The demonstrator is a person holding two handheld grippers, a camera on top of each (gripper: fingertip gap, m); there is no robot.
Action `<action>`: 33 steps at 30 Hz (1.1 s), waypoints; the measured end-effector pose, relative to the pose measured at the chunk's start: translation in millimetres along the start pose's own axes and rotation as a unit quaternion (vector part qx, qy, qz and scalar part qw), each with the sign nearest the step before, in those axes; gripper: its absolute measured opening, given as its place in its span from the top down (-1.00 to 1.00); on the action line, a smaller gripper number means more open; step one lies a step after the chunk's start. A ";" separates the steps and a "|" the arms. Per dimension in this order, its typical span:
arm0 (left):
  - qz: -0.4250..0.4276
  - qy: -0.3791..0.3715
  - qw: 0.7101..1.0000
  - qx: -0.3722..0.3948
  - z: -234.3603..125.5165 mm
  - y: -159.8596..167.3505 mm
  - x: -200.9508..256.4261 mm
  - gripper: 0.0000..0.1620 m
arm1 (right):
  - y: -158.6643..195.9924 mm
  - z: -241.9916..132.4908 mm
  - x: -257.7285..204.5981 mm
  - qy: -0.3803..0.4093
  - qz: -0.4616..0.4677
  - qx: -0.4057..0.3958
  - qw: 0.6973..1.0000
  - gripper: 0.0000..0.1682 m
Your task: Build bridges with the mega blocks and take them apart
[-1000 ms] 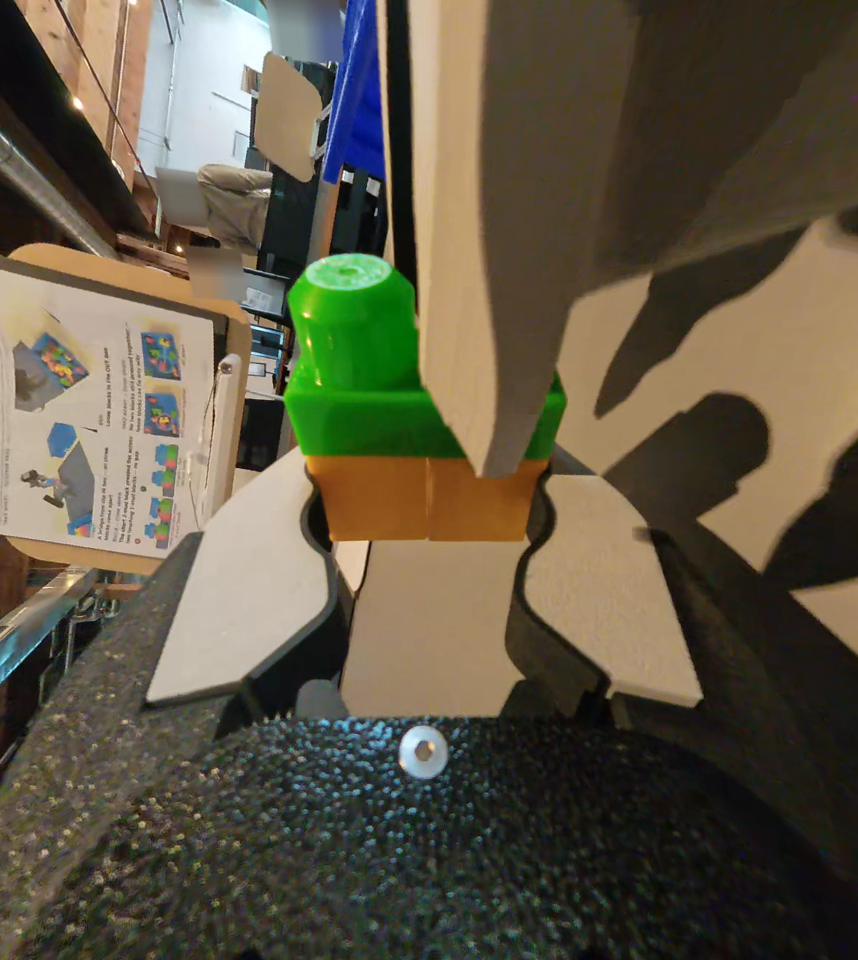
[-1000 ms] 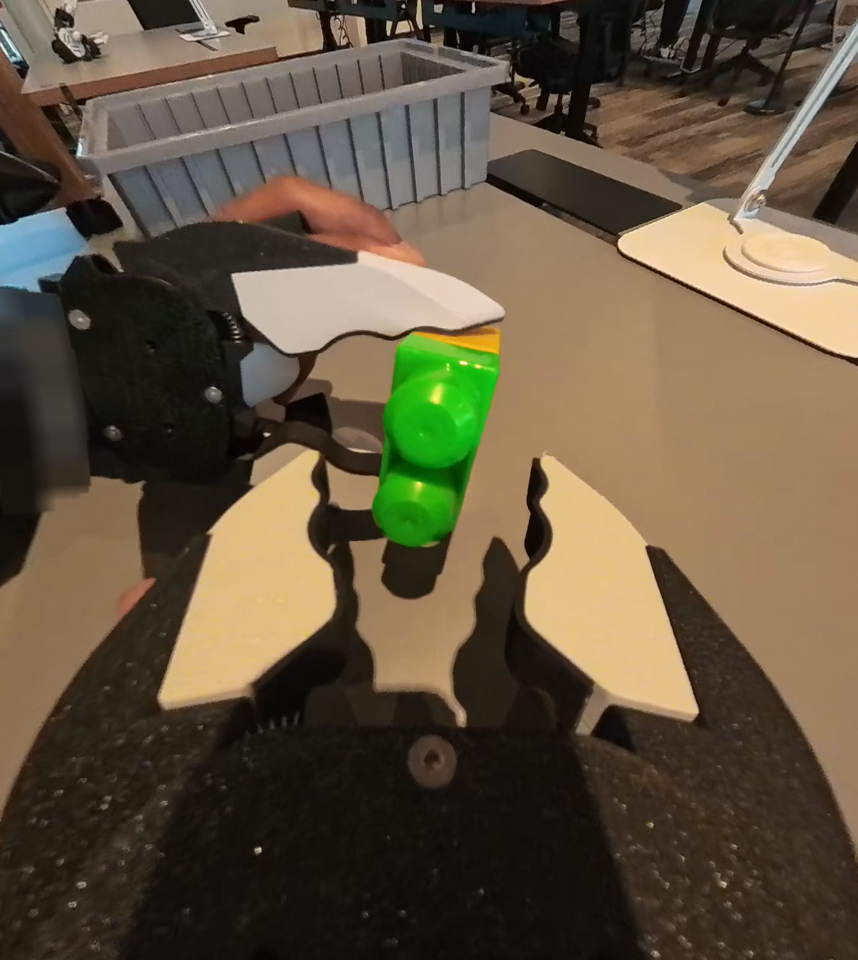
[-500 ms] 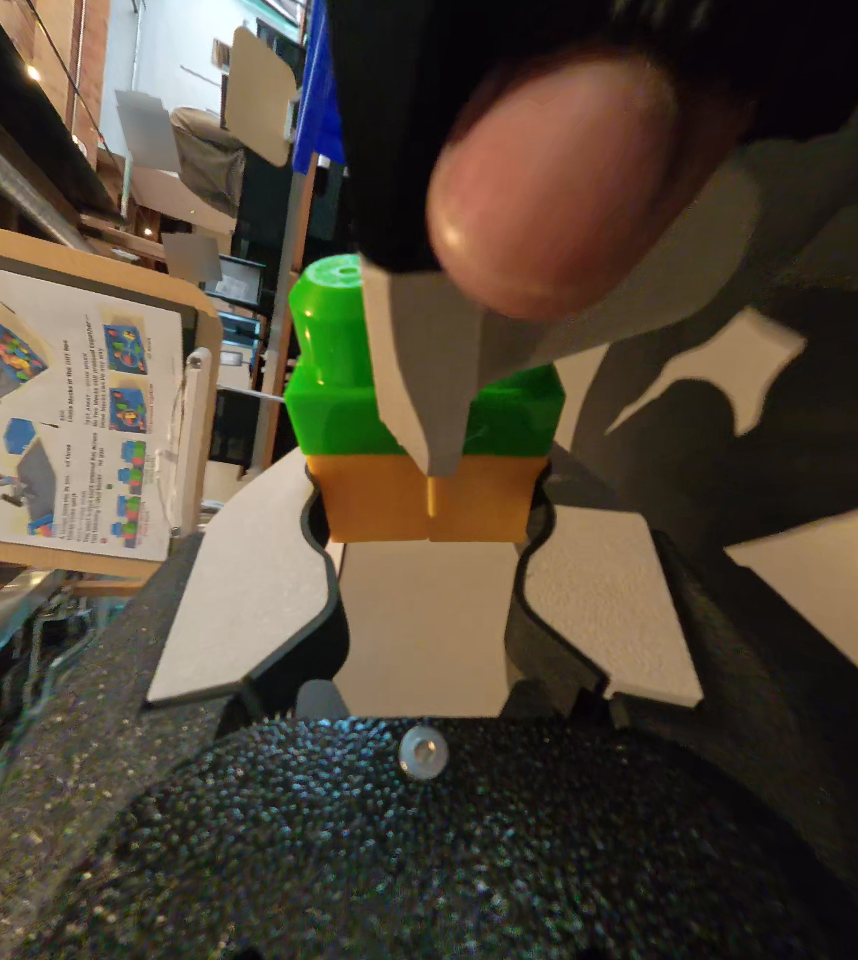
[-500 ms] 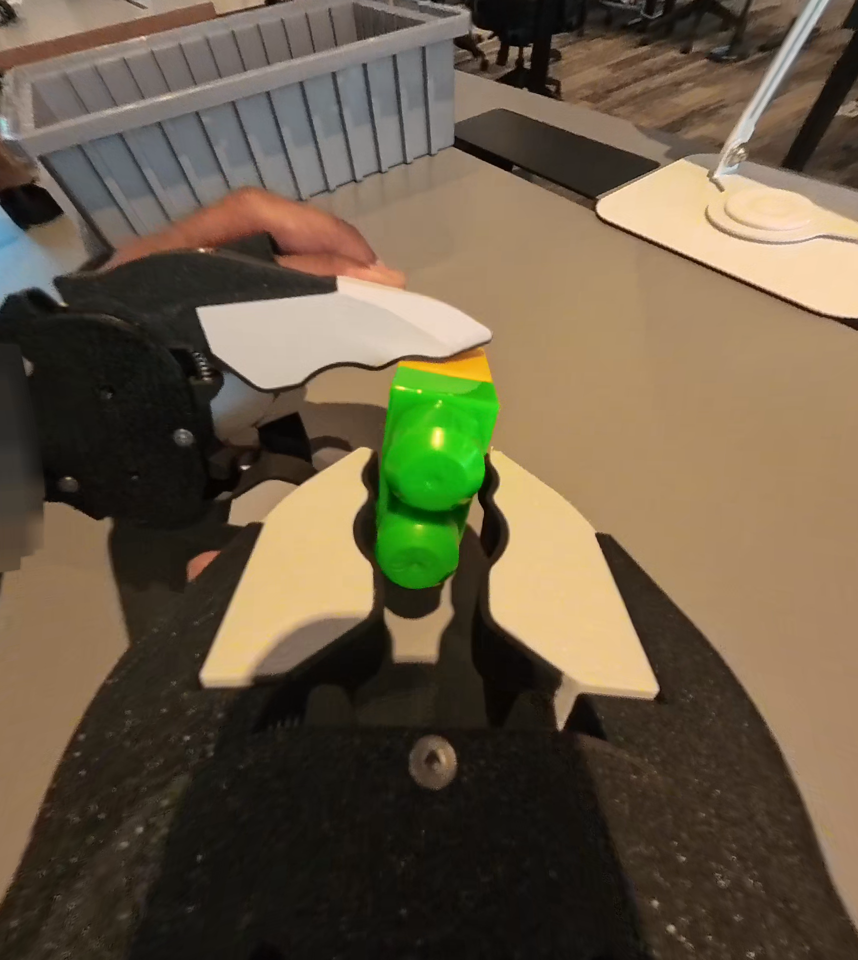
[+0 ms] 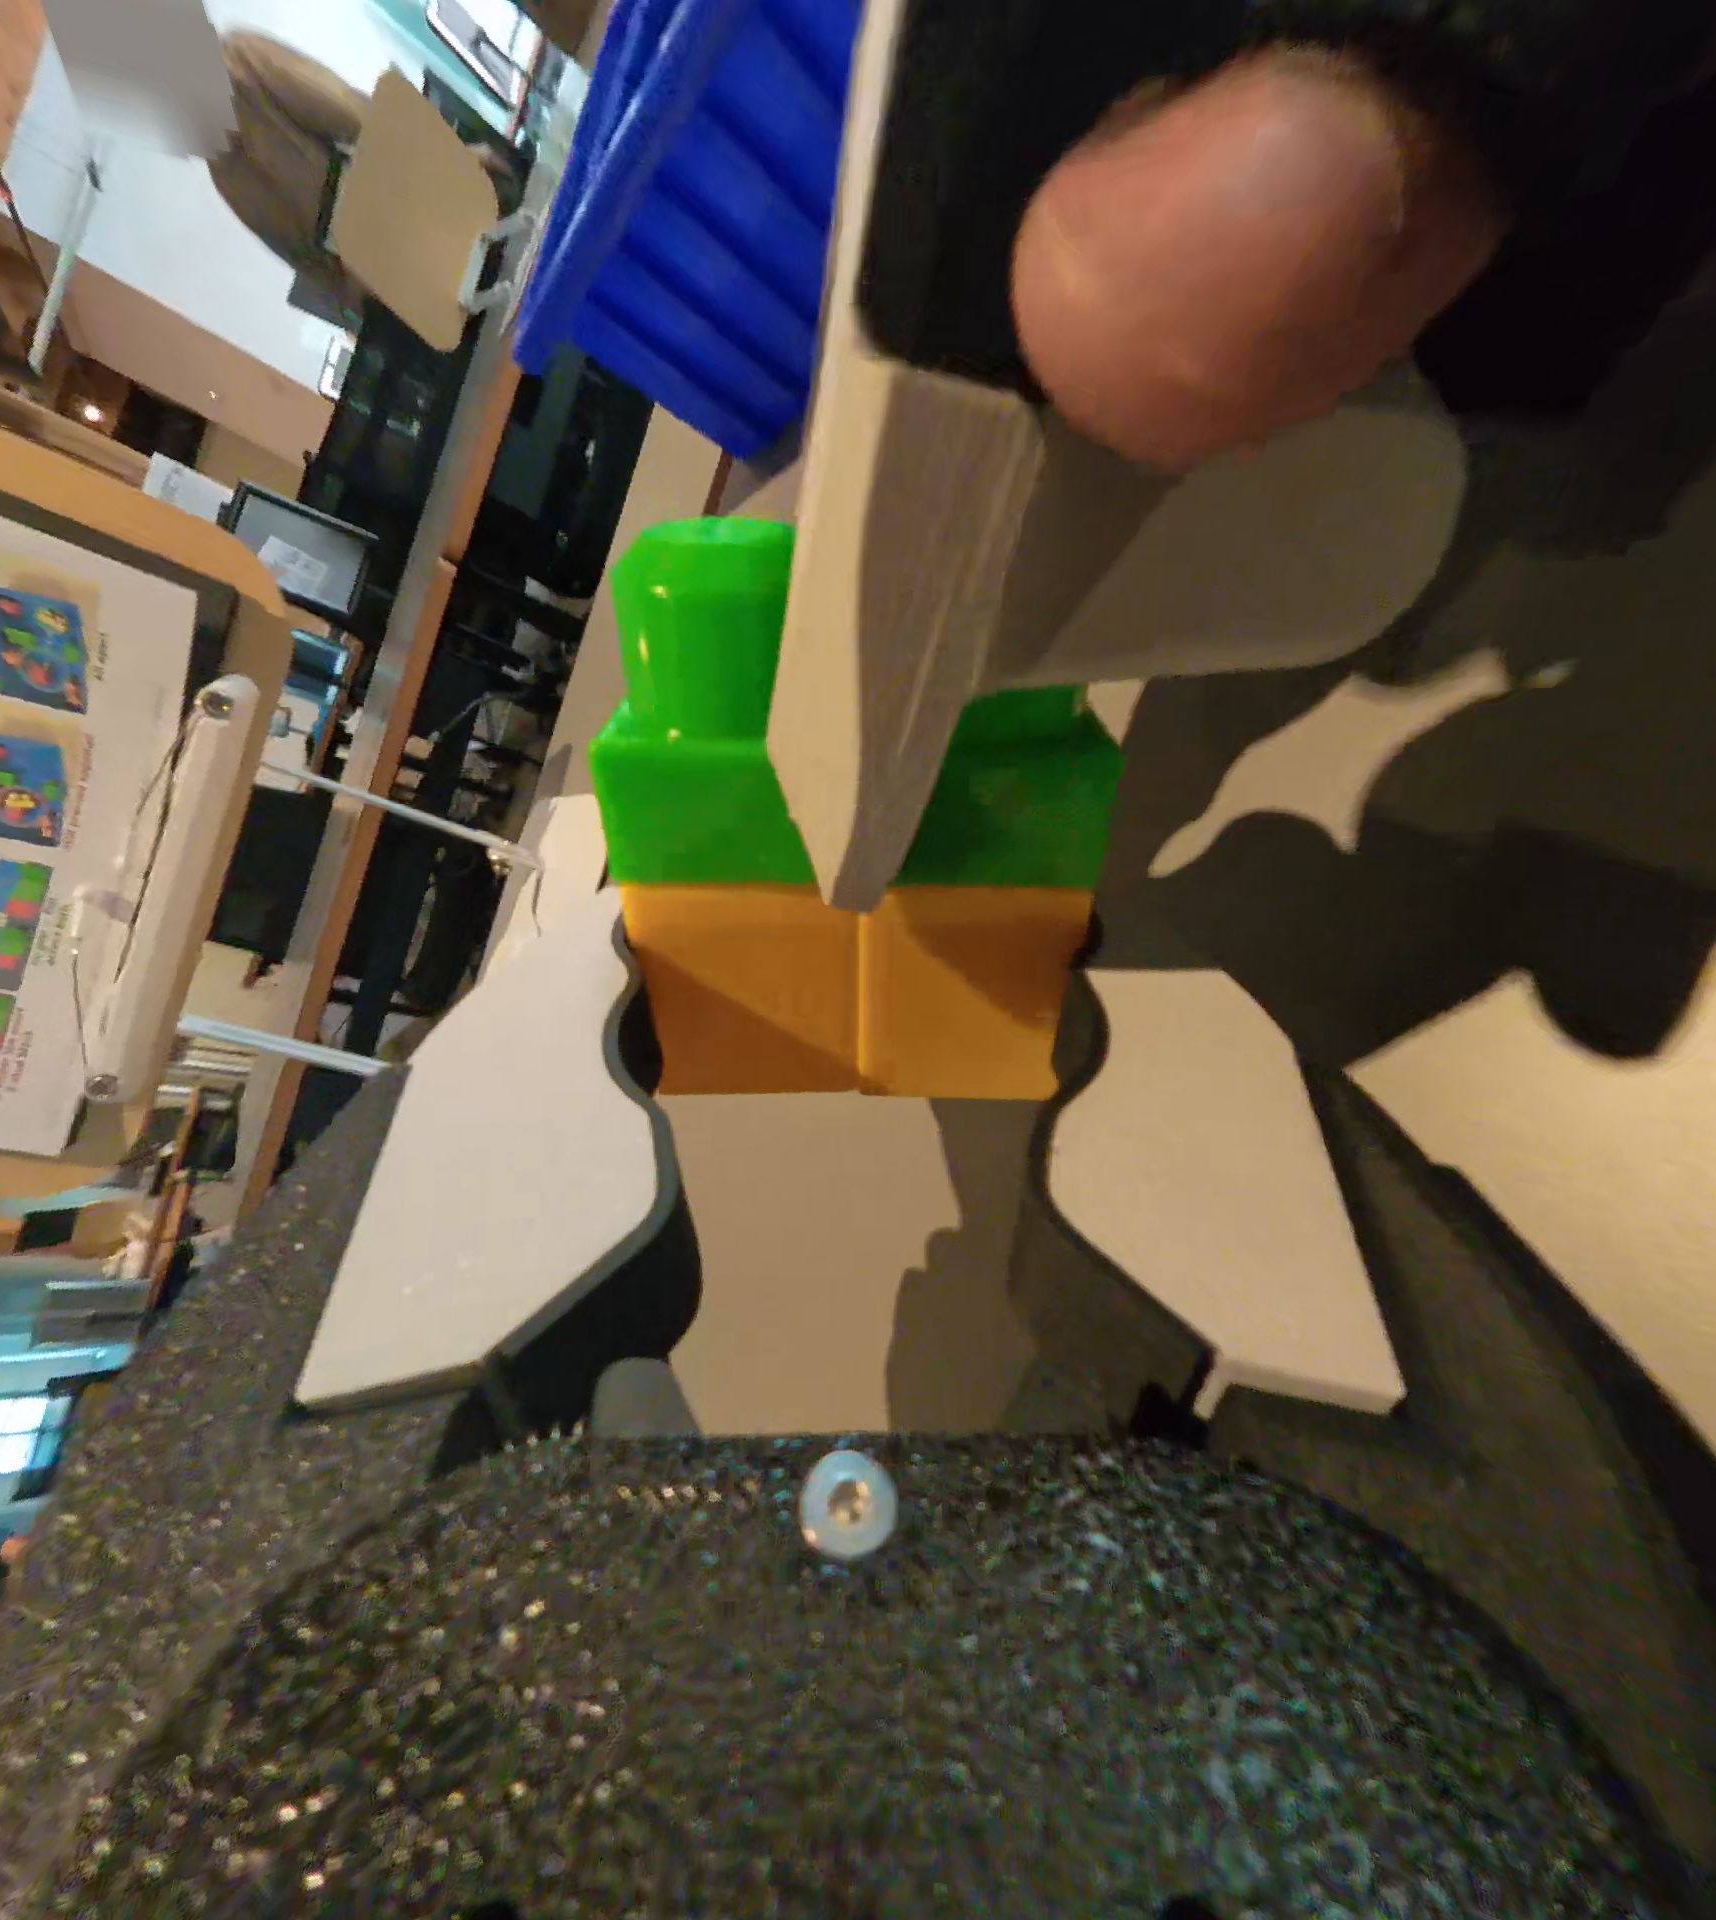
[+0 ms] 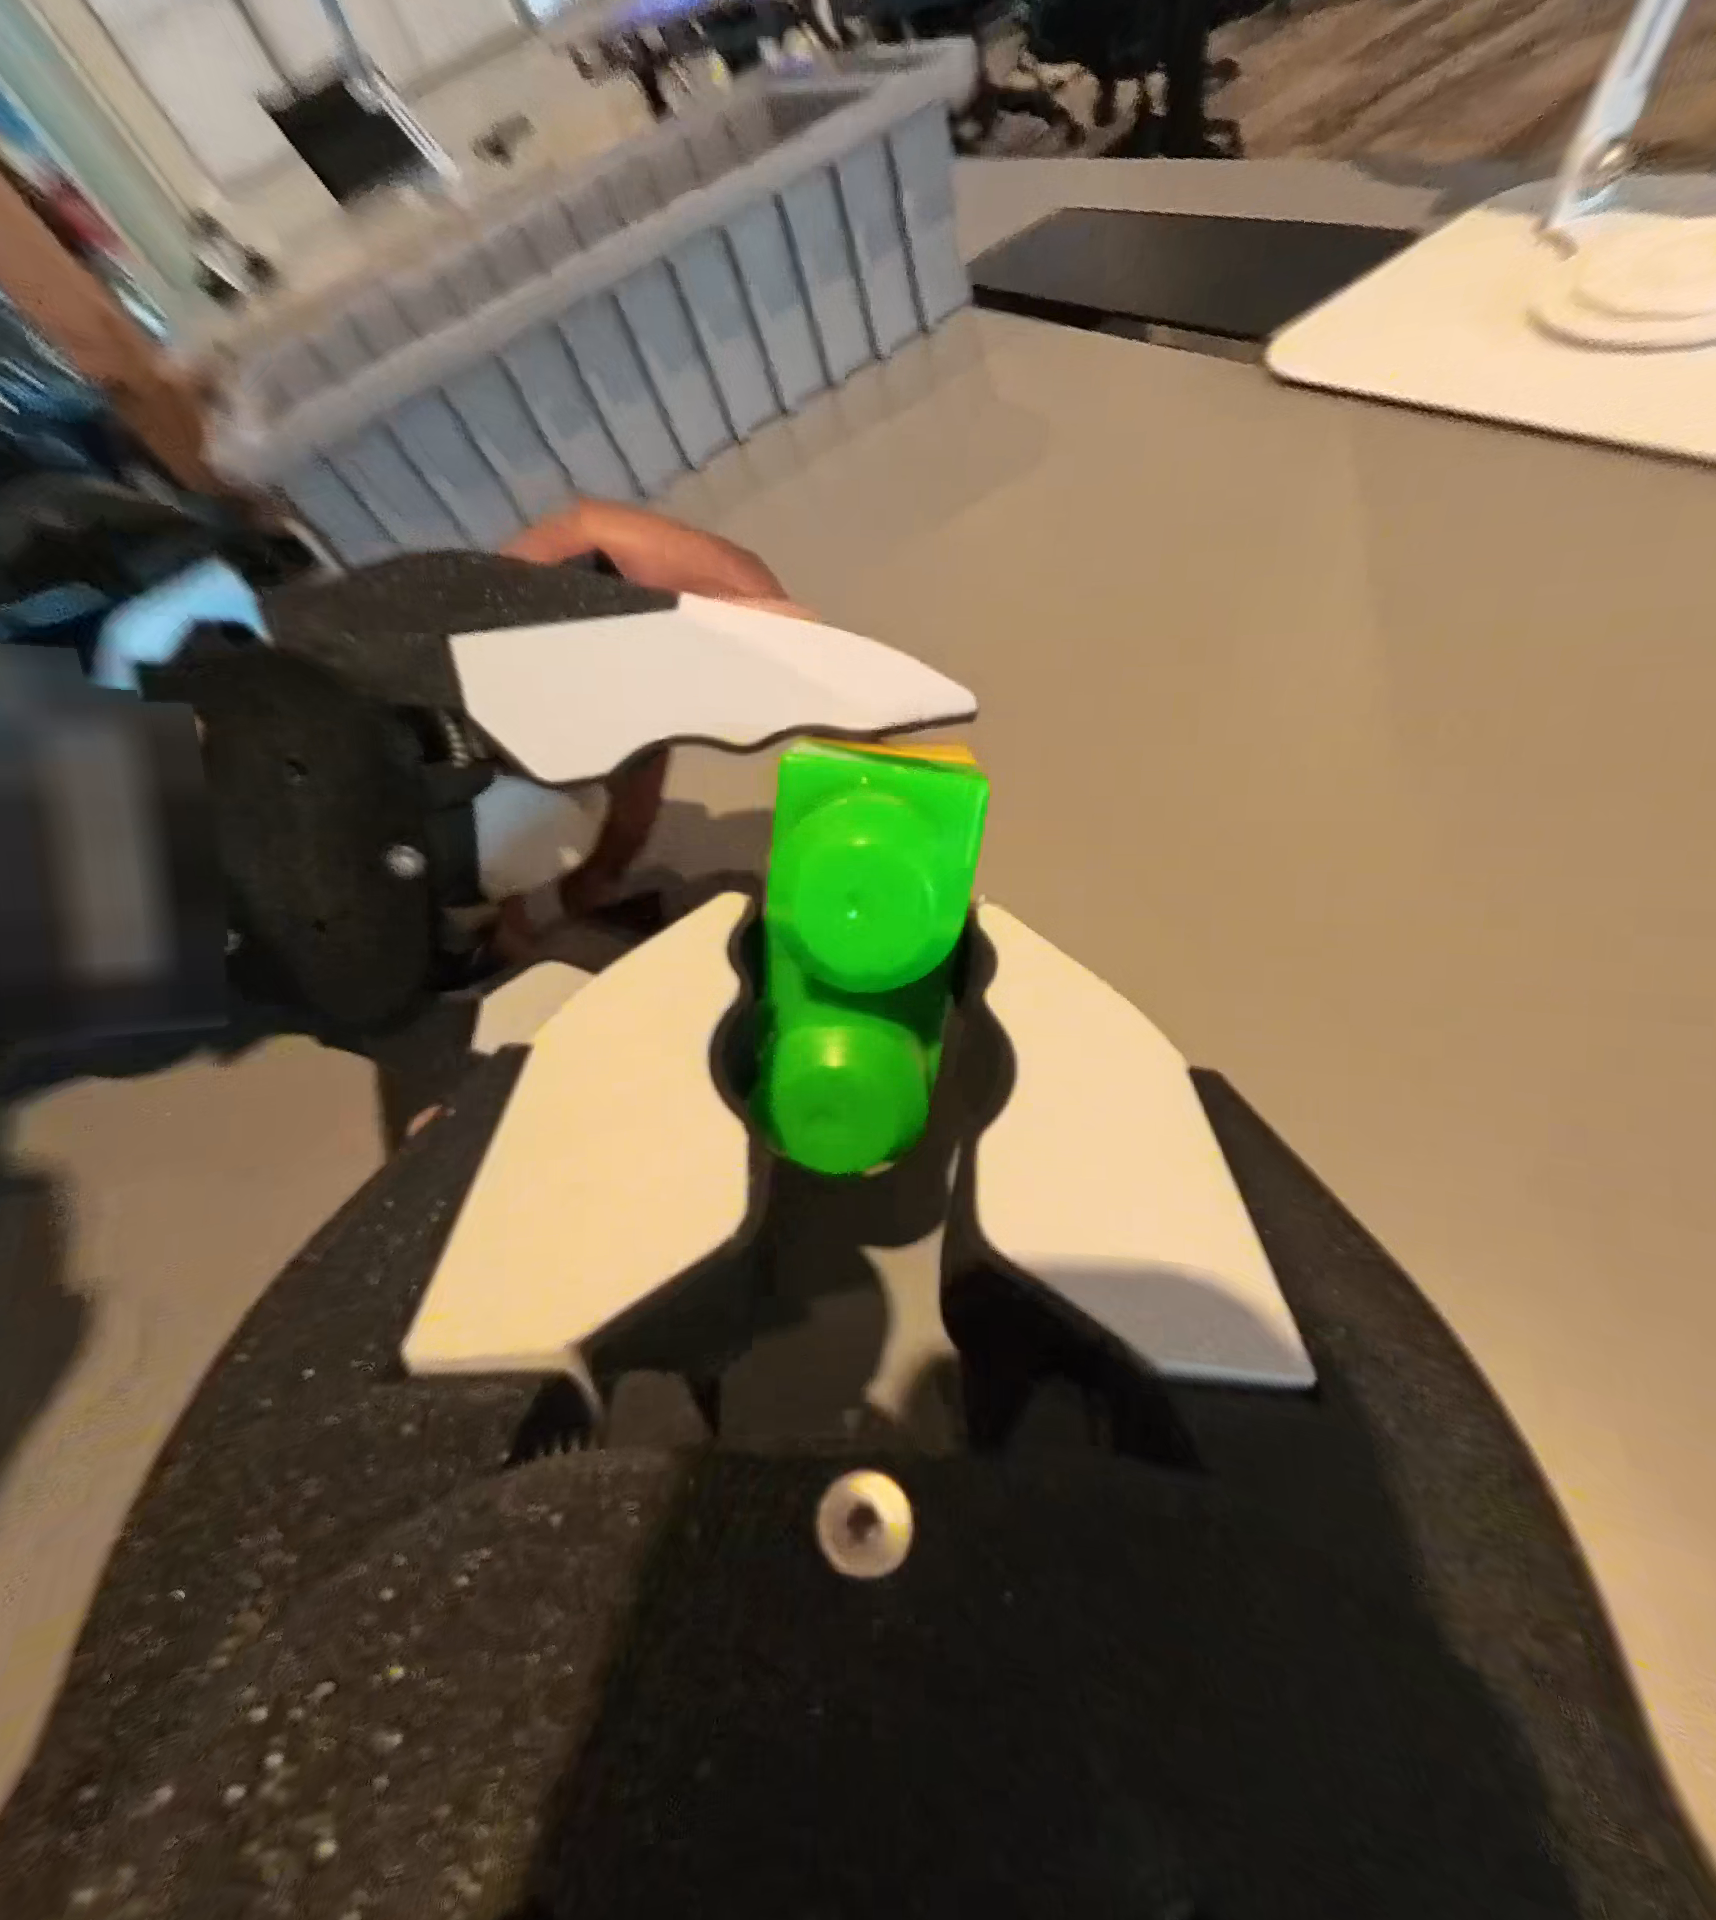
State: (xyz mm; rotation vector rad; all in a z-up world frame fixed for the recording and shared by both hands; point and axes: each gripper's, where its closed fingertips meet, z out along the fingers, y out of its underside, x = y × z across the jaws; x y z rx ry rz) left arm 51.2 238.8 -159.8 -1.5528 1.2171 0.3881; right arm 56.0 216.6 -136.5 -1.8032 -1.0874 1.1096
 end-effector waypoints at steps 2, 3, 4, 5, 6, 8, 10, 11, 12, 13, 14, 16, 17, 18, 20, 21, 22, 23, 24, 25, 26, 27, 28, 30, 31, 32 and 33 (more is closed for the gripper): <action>0.019 -0.010 1.000 -0.016 0.7 3.3 -2.6 0.07 | 1.0 1.5 2.2 0.056 -0.063 -0.021 0.996 0.57; 0.024 -0.014 0.999 -0.020 0.6 3.9 -3.8 0.08 | 0.5 1.4 2.5 0.075 -0.085 -0.026 0.993 0.57; 0.031 -0.018 0.999 -0.024 0.3 4.0 -4.6 0.08 | 0.2 1.2 2.5 0.086 -0.096 -0.028 0.991 0.57; 0.040 -0.022 0.999 -0.028 -0.1 4.4 -5.3 0.08 | 0.5 1.0 2.8 0.092 -0.103 -0.031 0.990 0.57; 0.043 -0.026 0.998 -0.028 -0.4 3.9 -5.8 0.08 | 0.5 0.7 2.7 0.092 -0.101 -0.031 0.990 0.57; 0.013 -0.007 1.000 -0.010 -2.2 0.3 -3.7 0.08 | -2.6 -1.5 -0.8 0.040 -0.043 -0.010 0.998 0.58; -0.021 0.011 1.000 0.013 -4.5 -5.2 -2.7 0.08 | -8.6 -7.1 -5.3 -0.034 0.026 0.021 0.999 0.59; -0.028 0.013 1.000 0.006 -3.8 -3.0 -3.2 0.07 | -11.4 -10.0 -4.8 -0.051 0.048 0.035 0.997 0.59; -0.031 0.014 0.999 -0.002 -2.4 1.7 -3.7 0.08 | -13.9 -13.6 -2.3 -0.052 0.056 0.045 0.996 0.58; -0.038 0.023 0.999 -0.010 -0.5 8.1 -1.9 0.07 | -17.2 -17.5 0.6 -0.043 0.044 0.052 0.997 0.58; -0.053 0.028 0.998 -0.010 0.3 12.1 -1.5 0.08 | -20.4 -21.6 3.6 -0.024 0.021 0.052 0.998 0.58; -0.082 0.036 0.996 -0.005 0.1 14.9 -2.7 0.08 | -31.3 -30.8 1.0 -0.008 -0.013 0.062 0.998 0.58; -0.087 0.036 0.996 -0.005 0.4 15.7 -3.8 0.08 | -38.1 -36.9 -1.6 -0.002 -0.026 0.067 0.997 0.58; -0.086 0.037 0.996 -0.005 0.8 16.1 -3.8 0.08 | -46.5 -45.6 -2.5 0.013 -0.042 0.071 0.996 0.58; -0.075 0.039 0.996 -0.005 1.1 16.7 -0.8 0.08 | -70.5 -74.6 0.8 0.059 -0.071 0.082 0.992 0.58; -0.067 0.040 0.997 -0.005 1.0 17.1 1.3 0.08 | -83.4 -93.7 5.8 0.087 -0.084 0.083 0.989 0.58; -0.059 0.040 0.997 -0.005 0.8 17.5 3.2 0.08 | -94.8 -115.5 16.1 0.125 -0.096 0.078 0.984 0.58; -0.052 0.040 0.998 -0.006 0.5 17.6 4.6 0.08 | -104.3 -139.5 32.7 0.175 -0.107 0.069 0.976 0.58; -0.048 0.041 0.998 -0.005 0.1 16.9 5.5 0.08 | -109.8 -164.0 54.2 0.228 -0.117 0.049 0.965 0.58; -0.046 0.043 0.998 -0.001 -0.4 15.3 6.3 0.08 | -108.0 -187.7 81.7 0.281 -0.119 0.010 0.952 0.58; -0.045 0.045 0.998 0.003 -0.8 13.7 6.7 0.08 | -99.9 -211.7 114.6 0.334 -0.110 -0.040 0.935 0.58; -0.045 0.045 0.998 0.004 -1.0 12.5 6.8 0.08 | -87.6 -232.6 146.9 0.369 -0.092 -0.088 0.921 0.58; -0.044 0.046 0.998 0.006 -1.3 11.3 7.2 0.08 | -74.9 -247.5 175.5 0.380 -0.066 -0.121 0.915 0.58; -0.040 0.046 0.998 0.007 -1.5 9.6 8.5 0.08 | -50.2 -266.8 224.7 0.380 0.001 -0.153 0.912 0.58; -0.036 0.046 0.998 0.007 -1.7 9.1 9.2 0.08 | -36.7 -272.4 243.9 0.379 0.028 -0.170 0.909 0.58; -0.033 0.044 0.998 0.007 -2.0 9.0 9.3 0.08 | -23.2 -276.5 259.6 0.380 0.048 -0.188 0.904 0.57; -0.032 0.041 0.999 0.005 -2.3 9.3 9.1 0.08 | -10.8 -280.8 273.2 0.388 0.063 -0.204 0.896 0.57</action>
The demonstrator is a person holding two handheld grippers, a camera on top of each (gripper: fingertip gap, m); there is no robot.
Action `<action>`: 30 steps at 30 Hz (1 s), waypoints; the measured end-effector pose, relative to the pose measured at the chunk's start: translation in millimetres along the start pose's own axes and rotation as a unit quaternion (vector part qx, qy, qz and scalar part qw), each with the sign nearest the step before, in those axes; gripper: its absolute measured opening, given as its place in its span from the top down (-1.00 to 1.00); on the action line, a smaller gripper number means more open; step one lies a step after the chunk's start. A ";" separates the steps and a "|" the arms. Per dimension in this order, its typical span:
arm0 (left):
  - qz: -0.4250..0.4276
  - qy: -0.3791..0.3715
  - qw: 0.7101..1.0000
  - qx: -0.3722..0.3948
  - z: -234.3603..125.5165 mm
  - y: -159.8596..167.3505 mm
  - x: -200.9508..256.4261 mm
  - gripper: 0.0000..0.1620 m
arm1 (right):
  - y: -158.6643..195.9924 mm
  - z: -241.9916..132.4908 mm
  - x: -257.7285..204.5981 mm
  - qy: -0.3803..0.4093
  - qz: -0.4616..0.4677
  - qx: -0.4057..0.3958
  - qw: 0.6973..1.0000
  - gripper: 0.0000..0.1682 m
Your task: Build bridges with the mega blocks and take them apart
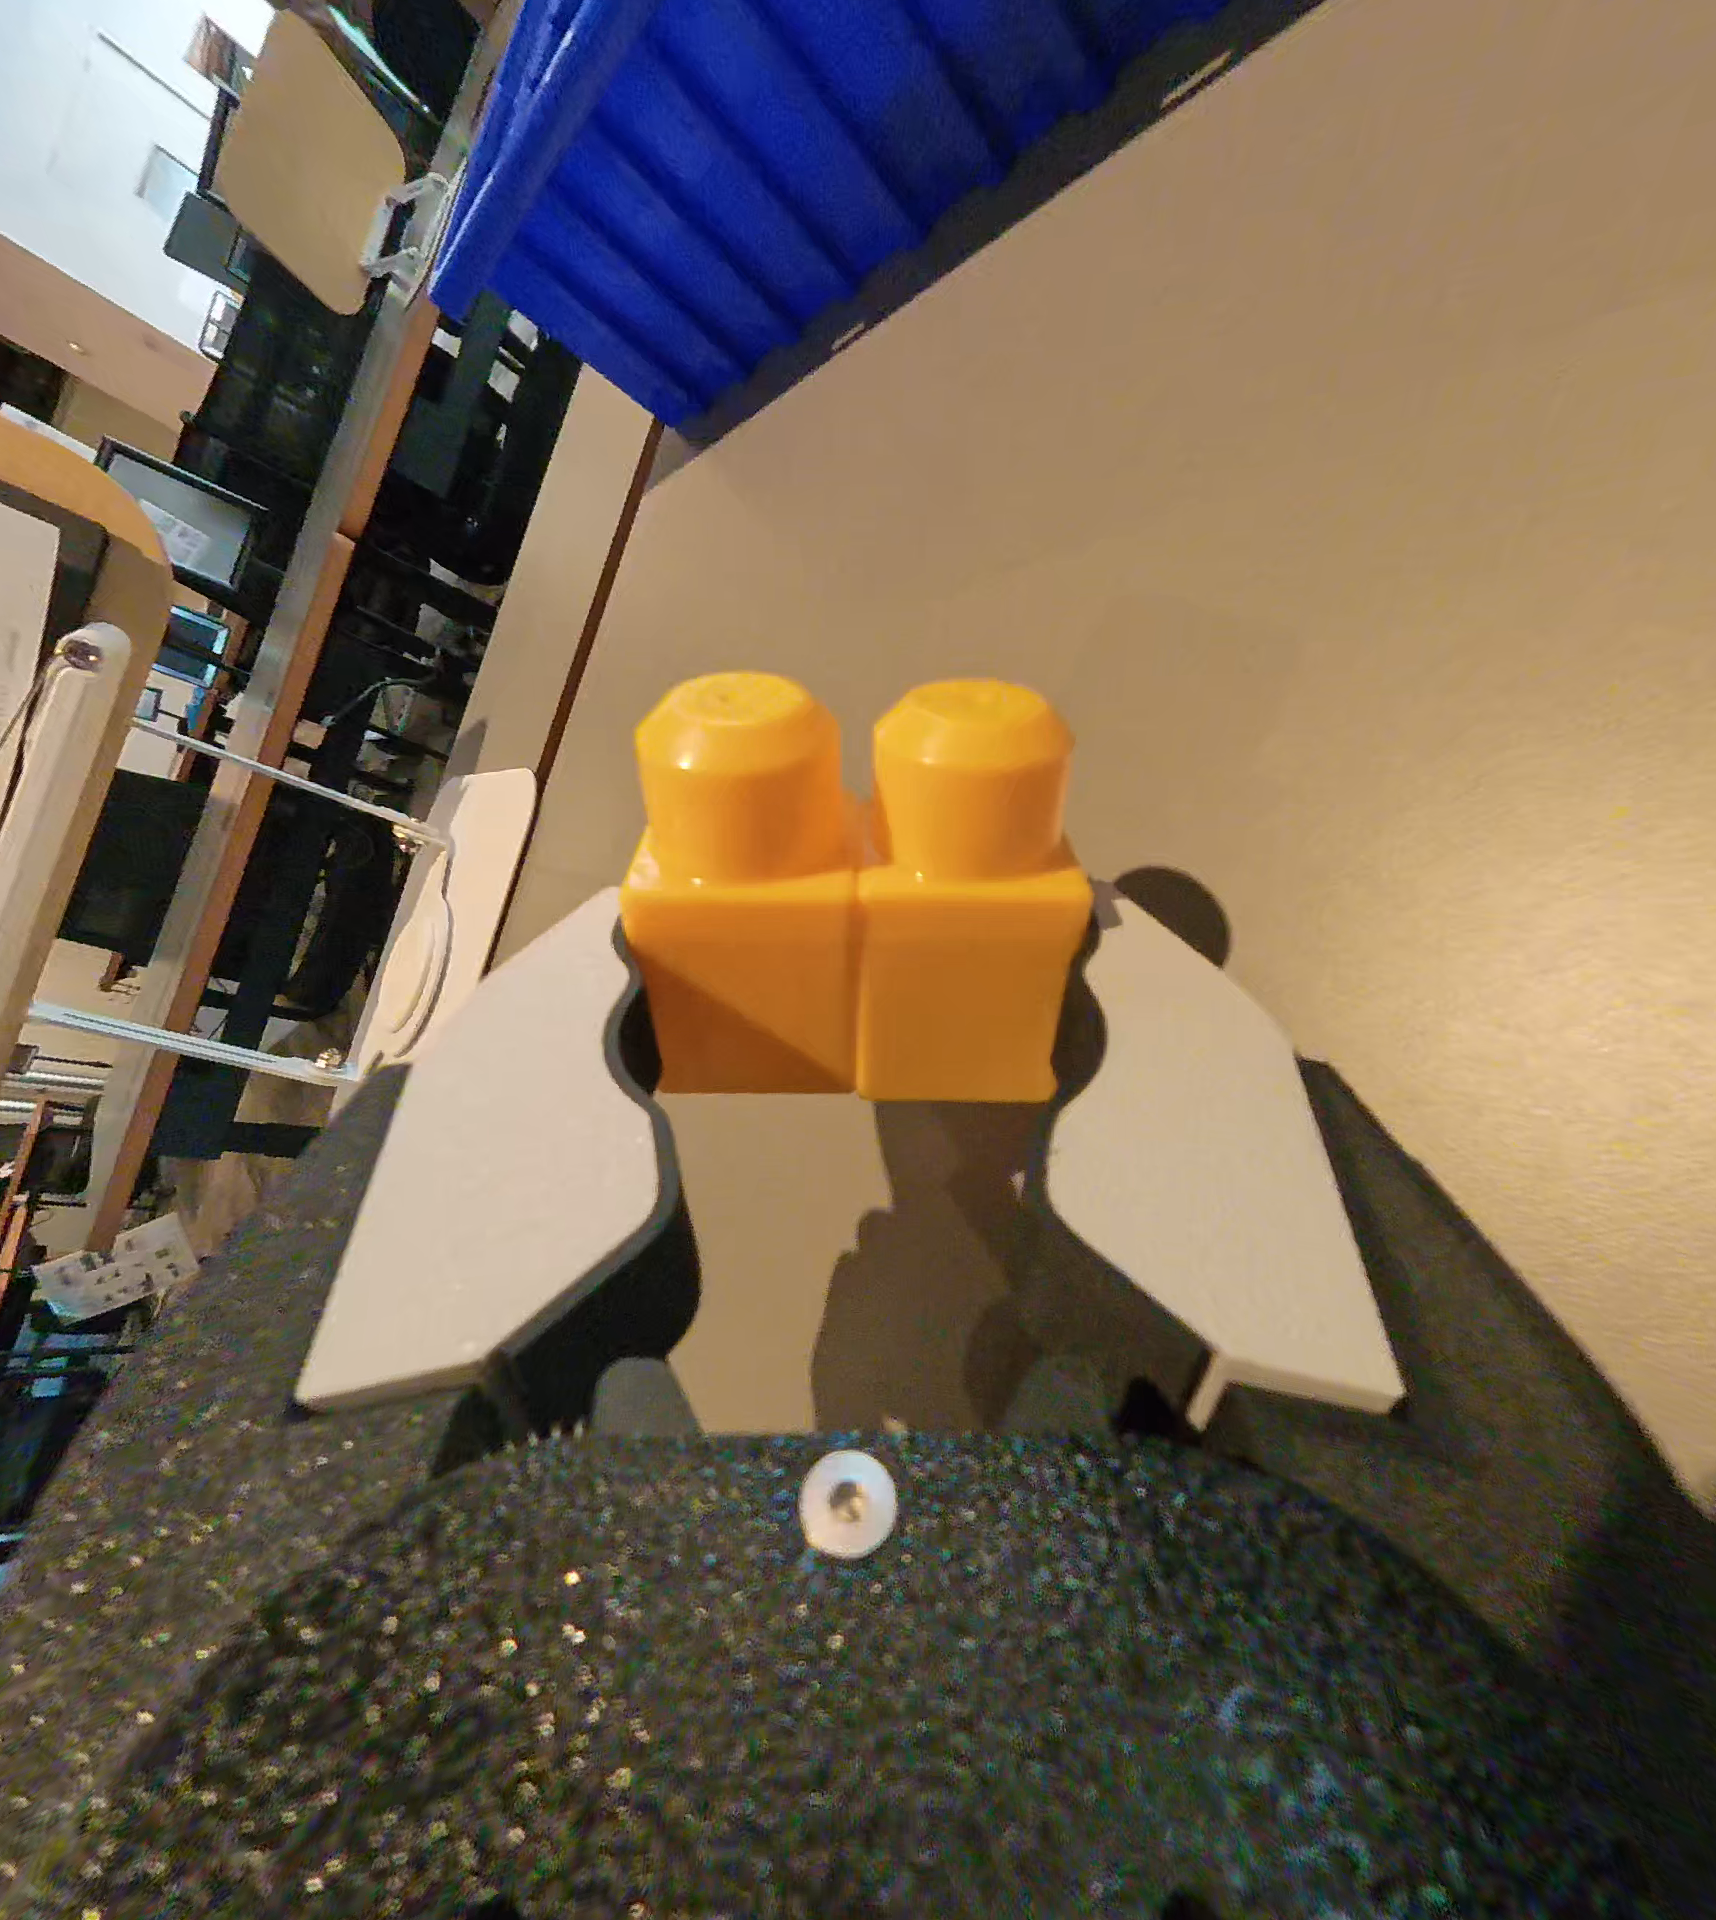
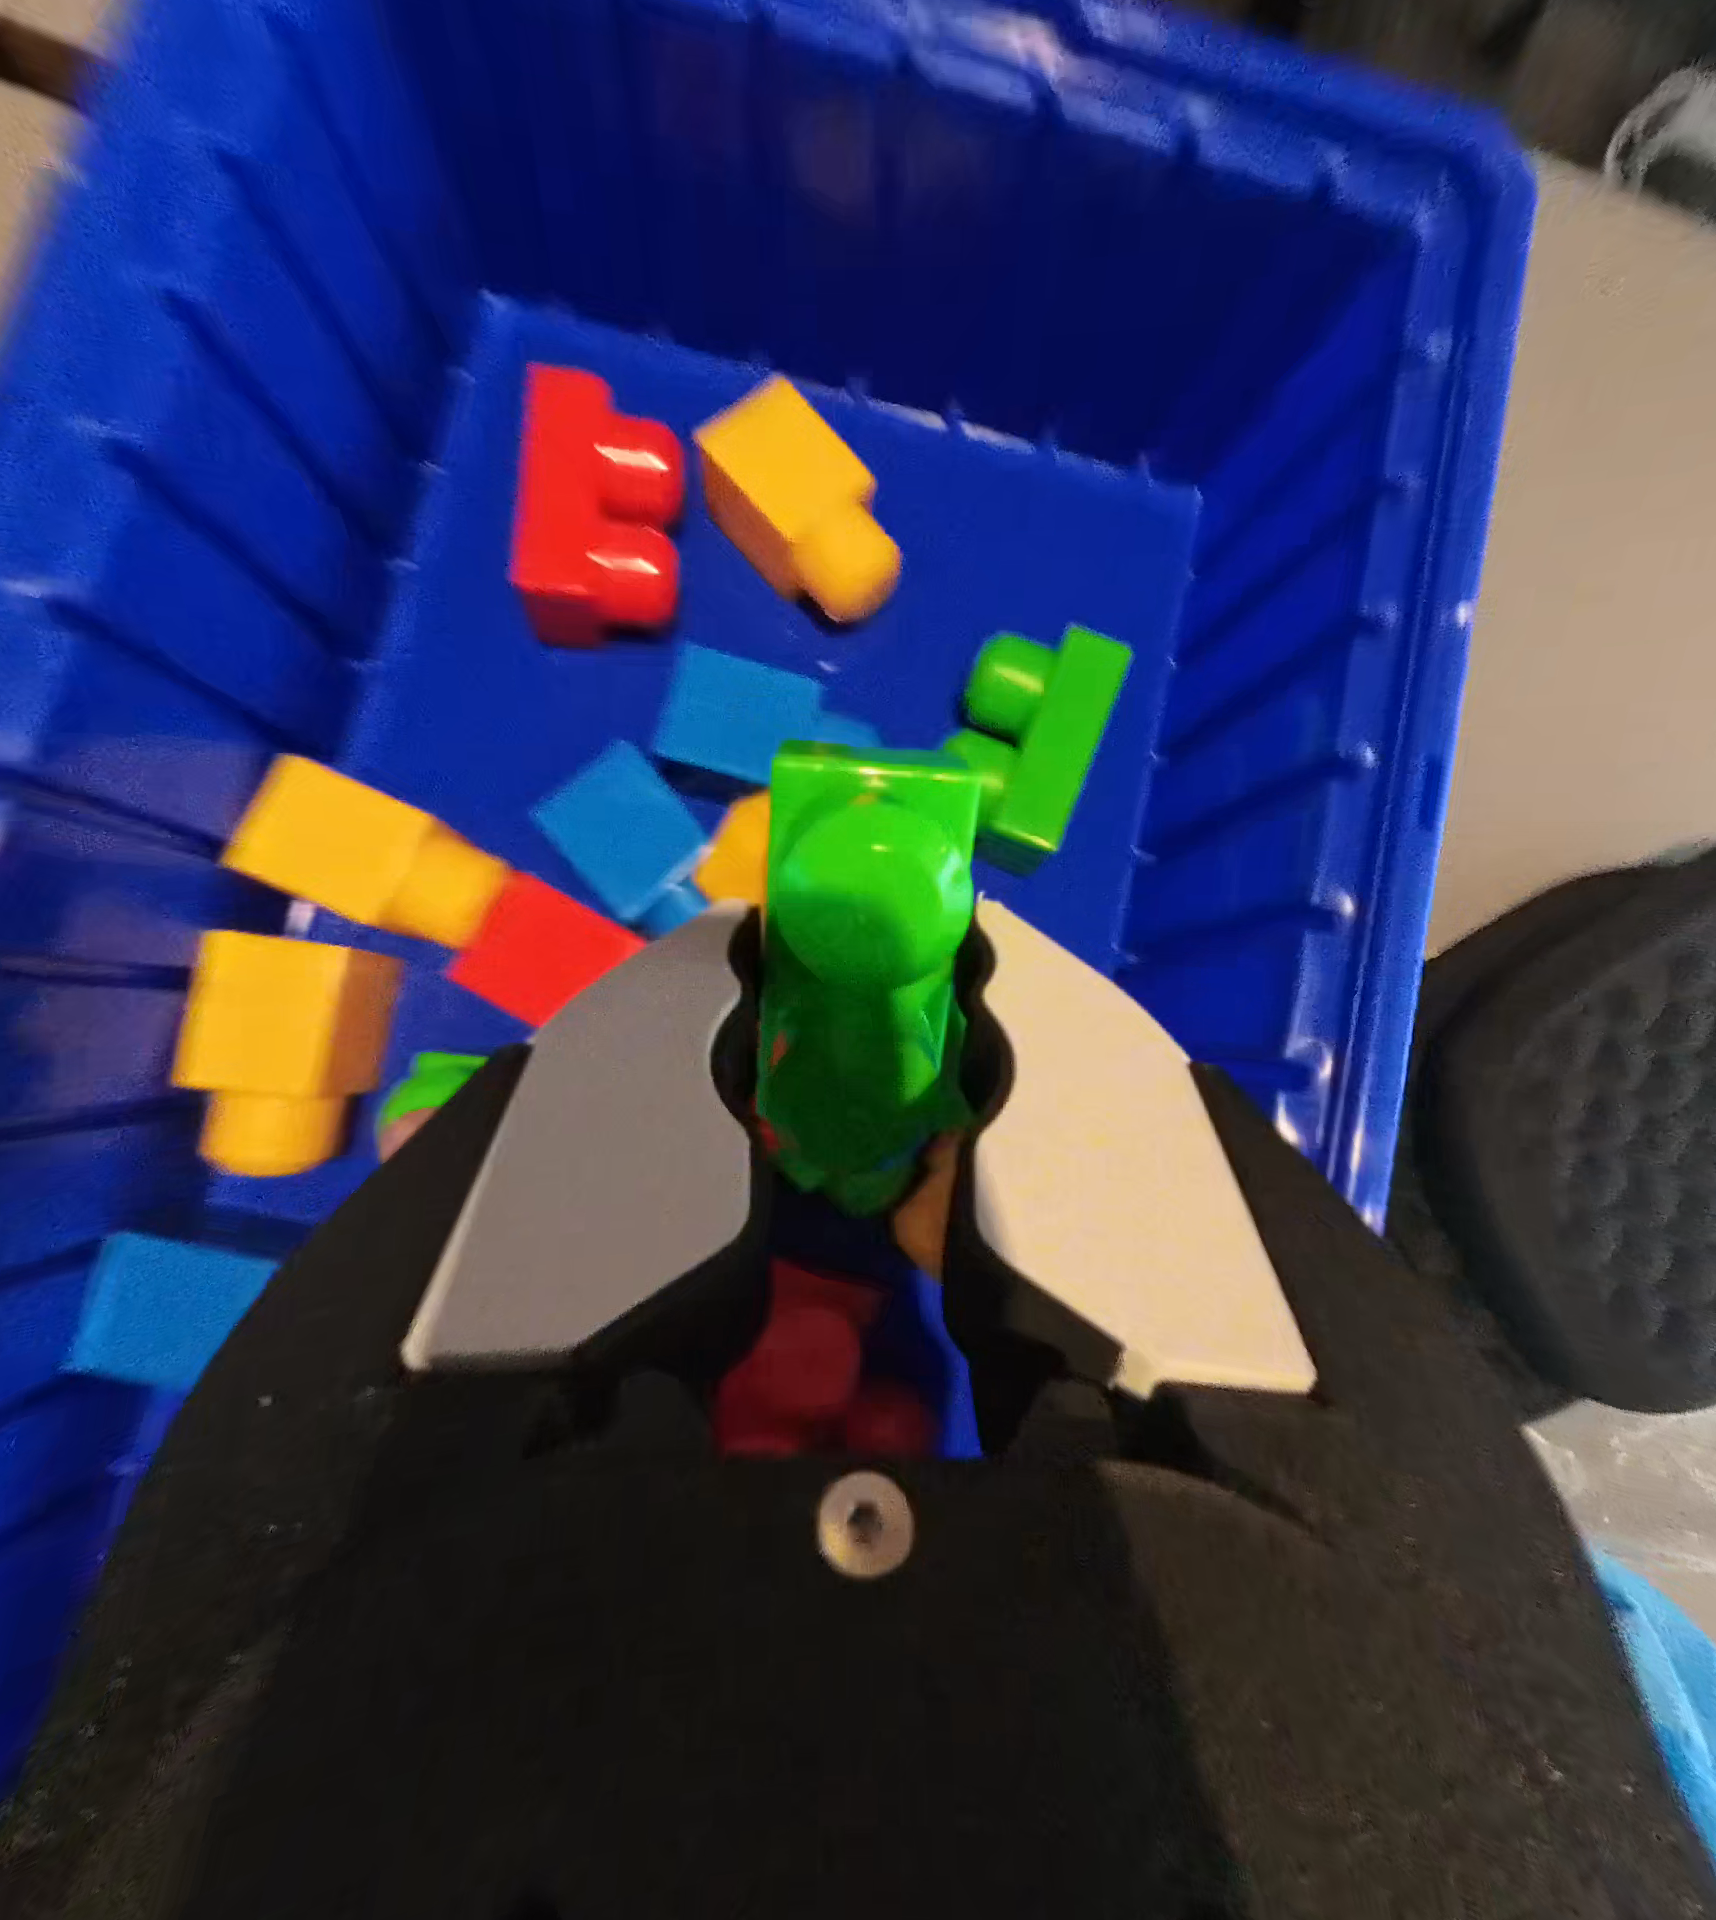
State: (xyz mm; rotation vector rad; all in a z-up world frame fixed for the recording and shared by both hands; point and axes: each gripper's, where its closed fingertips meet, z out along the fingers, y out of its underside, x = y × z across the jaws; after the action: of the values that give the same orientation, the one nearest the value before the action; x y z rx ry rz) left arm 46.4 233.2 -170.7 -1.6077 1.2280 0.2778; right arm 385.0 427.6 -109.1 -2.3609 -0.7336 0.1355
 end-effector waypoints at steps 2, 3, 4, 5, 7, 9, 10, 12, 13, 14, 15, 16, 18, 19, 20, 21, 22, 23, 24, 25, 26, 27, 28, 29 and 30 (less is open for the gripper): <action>-0.001 -0.003 1.000 -0.001 -0.9 0.9 -0.5 0.08 | 13.9 15.4 12.3 0.010 0.011 -0.024 1.000 0.50; -0.004 -0.004 1.000 -0.001 -1.3 1.5 -0.8 0.08 | 17.4 18.5 14.4 0.015 0.014 -0.023 1.000 0.44; -0.008 -0.005 1.000 -0.001 -1.5 2.2 -1.4 0.08 | 19.3 19.0 13.7 0.016 0.013 -0.019 1.000 0.40; -0.012 -0.007 1.000 0.000 -1.5 2.7 -2.2 0.08 | 20.0 17.0 11.7 0.017 0.011 -0.013 1.000 0.31; -0.021 -0.010 1.000 0.004 -1.1 0.7 -5.4 0.08 | 17.9 4.8 7.2 0.028 -0.001 0.008 1.000 0.19; -0.041 -0.009 0.999 0.020 -0.3 -10.4 -11.1 0.08 | 7.4 -17.9 -8.1 0.023 -0.025 0.061 0.998 0.18; -0.055 -0.004 0.998 0.034 0.9 -20.9 -14.5 0.08 | 1.0 -32.1 -21.5 0.012 -0.041 0.098 0.994 0.18; -0.077 0.009 0.994 0.071 6.5 -53.0 -25.6 0.08 | -9.3 -65.4 -57.1 -0.030 -0.071 0.179 0.981 0.19; -0.080 0.018 0.993 0.090 11.5 -73.4 -33.4 0.08 | -12.3 -83.8 -79.1 -0.063 -0.083 0.222 0.969 0.22; -0.077 0.028 0.991 0.108 17.9 -95.9 -42.8 0.08 | -13.8 -102.8 -101.2 -0.097 -0.091 0.264 0.955 0.26; -0.072 0.042 0.989 0.124 25.4 -119.6 -52.9 0.09 | -13.4 -121.6 -123.1 -0.132 -0.097 0.304 0.938 0.28; -0.063 0.061 0.987 0.134 34.8 -142.5 -62.8 0.09 | -10.7 -139.2 -144.5 -0.168 -0.105 0.337 0.921 0.31; -0.033 0.100 0.985 0.136 60.4 -182.8 -81.5 0.08 | 2.5 -167.3 -184.7 -0.237 -0.124 0.379 0.886 0.34; -0.013 0.132 0.983 0.126 76.5 -198.7 -85.7 0.08 | 11.6 -177.8 -203.0 -0.271 -0.132 0.390 0.870 0.34; 0.004 0.166 0.980 0.108 94.8 -210.5 -87.7 0.08 | 21.6 -187.0 -220.3 -0.304 -0.137 0.400 0.854 0.34; 0.019 0.194 0.977 0.087 114.2 -219.8 -89.3 0.08 | 32.6 -195.0 -236.7 -0.336 -0.142 0.405 0.838 0.35; 0.034 0.226 0.971 0.068 132.3 -227.4 -87.3 0.08 | 43.4 -201.9 -251.6 -0.366 -0.143 0.410 0.823 0.36; 0.052 0.261 0.963 0.048 148.8 -233.0 -82.1 0.08 | 53.6 -208.1 -265.2 -0.393 -0.142 0.415 0.808 0.37; 0.073 0.287 0.955 0.027 165.0 -235.9 -76.9 0.08 | 63.8 -213.6 -277.9 -0.419 -0.140 0.420 0.793 0.37; 0.098 0.310 0.946 0.005 179.7 -236.0 -70.6 0.08 | 73.7 -217.4 -289.3 -0.439 -0.141 0.424 0.779 0.39; 0.126 0.336 0.933 -0.018 191.5 -233.1 -62.4 0.08 | 82.7 -219.0 -299.1 -0.452 -0.144 0.427 0.770 0.40; 0.156 0.359 0.919 -0.045 201.6 -227.0 -54.5 0.08 | 90.3 -218.1 -307.3 -0.458 -0.150 0.429 0.764 0.41; 0.188 0.375 0.905 -0.072 211.1 -219.0 -48.5 0.08 | 97.8 -214.5 -315.2 -0.459 -0.163 0.424 0.763 0.42; 0.215 0.387 0.892 -0.095 219.5 -211.1 -43.6 0.08 | 105.3 -209.6 -322.5 -0.459 -0.180 0.413 0.765 0.41; 0.234 0.401 0.878 -0.119 225.5 -203.3 -38.6 0.08 | 111.8 -204.9 -328.7 -0.458 -0.196 0.405 0.767 0.41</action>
State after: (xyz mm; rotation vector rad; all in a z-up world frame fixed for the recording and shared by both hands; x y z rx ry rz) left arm 279.5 425.5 -121.9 -1.6650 2.3121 0.0460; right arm 218.9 65.5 -47.6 -1.1636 -1.2585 1.2141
